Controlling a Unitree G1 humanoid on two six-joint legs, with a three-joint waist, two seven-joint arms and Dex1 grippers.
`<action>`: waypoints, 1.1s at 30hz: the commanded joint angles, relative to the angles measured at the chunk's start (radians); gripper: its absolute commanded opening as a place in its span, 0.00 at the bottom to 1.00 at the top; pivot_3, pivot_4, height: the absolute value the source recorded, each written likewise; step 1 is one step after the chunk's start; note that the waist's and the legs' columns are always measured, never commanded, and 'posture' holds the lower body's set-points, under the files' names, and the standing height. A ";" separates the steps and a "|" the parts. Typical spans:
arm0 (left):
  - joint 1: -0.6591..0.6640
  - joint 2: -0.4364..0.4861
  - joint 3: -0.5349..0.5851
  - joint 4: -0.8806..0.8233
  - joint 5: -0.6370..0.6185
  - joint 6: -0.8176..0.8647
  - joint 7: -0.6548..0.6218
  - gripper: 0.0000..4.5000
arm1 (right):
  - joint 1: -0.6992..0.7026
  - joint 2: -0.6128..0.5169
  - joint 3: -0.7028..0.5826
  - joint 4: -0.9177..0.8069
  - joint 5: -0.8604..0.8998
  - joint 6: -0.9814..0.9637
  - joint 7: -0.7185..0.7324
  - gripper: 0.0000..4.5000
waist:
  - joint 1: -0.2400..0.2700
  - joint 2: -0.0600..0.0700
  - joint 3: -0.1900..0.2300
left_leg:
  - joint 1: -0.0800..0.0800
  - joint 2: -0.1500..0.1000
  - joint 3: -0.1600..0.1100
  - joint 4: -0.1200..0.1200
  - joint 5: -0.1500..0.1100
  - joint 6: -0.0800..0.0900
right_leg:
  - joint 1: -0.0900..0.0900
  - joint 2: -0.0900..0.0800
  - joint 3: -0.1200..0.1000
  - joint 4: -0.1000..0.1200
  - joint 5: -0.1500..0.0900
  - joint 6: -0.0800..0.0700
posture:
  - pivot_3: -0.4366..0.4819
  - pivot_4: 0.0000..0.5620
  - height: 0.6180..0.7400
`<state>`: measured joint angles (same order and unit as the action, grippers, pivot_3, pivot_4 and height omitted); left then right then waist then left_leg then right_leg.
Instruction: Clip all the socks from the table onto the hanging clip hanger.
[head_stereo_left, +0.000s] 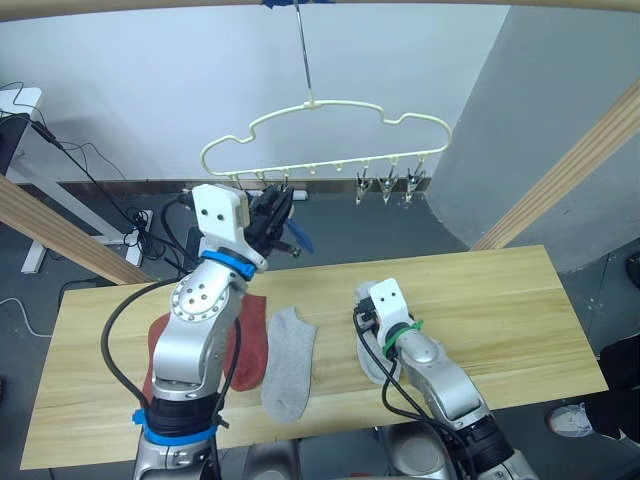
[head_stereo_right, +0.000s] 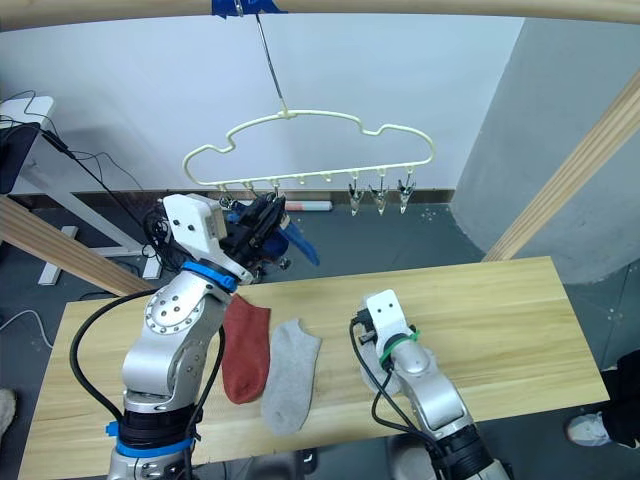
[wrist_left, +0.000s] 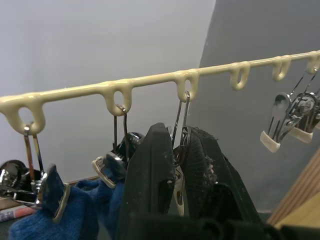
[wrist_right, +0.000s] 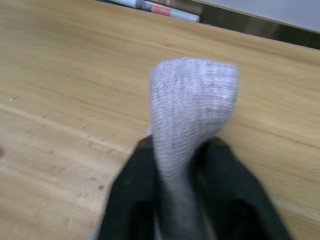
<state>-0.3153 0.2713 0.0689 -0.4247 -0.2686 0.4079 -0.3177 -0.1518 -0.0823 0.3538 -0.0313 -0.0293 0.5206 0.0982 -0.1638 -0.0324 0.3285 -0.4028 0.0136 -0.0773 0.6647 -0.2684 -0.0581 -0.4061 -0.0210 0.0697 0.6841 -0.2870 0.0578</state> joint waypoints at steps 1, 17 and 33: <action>-0.008 0.033 0.031 -0.061 -0.078 0.028 -0.053 0.05 | 0.028 -0.042 0.018 -0.043 -0.019 0.002 0.055 0.00 | 0.000 0.000 0.000 | 0.000 0.000 0.000 0.000 0.000 0.000 | 0.000 0.000 0.000 0.000 0.000 0.000 | 0.21 0.57 1.00; -0.104 0.103 0.164 -0.109 -0.505 0.376 -0.047 0.05 | -0.396 -0.236 0.098 -0.189 0.017 -0.078 0.537 0.00 | -0.003 0.000 0.000 | -0.001 0.000 0.000 0.000 0.000 0.000 | -0.001 0.001 0.000 -0.002 0.002 -0.001 | 0.20 0.56 1.00; -0.101 0.133 0.165 -0.107 -0.577 0.404 0.000 0.05 | -0.483 -0.179 0.069 -0.131 0.000 -0.171 0.549 0.00 | -0.002 0.000 0.000 | -0.001 0.001 -0.002 0.000 0.000 0.000 | -0.001 0.000 0.000 -0.002 0.001 -0.001 | 0.20 0.56 1.00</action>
<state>-0.4100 0.3966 0.2322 -0.4795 -0.8243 0.8286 -0.3160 -0.6210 -0.2687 0.4405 -0.1431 -0.0275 0.3765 0.6497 -0.1654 -0.0323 0.3288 -0.4040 0.0146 -0.0789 0.6646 -0.2683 -0.0582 -0.4072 -0.0208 0.0695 0.6815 -0.2855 0.0569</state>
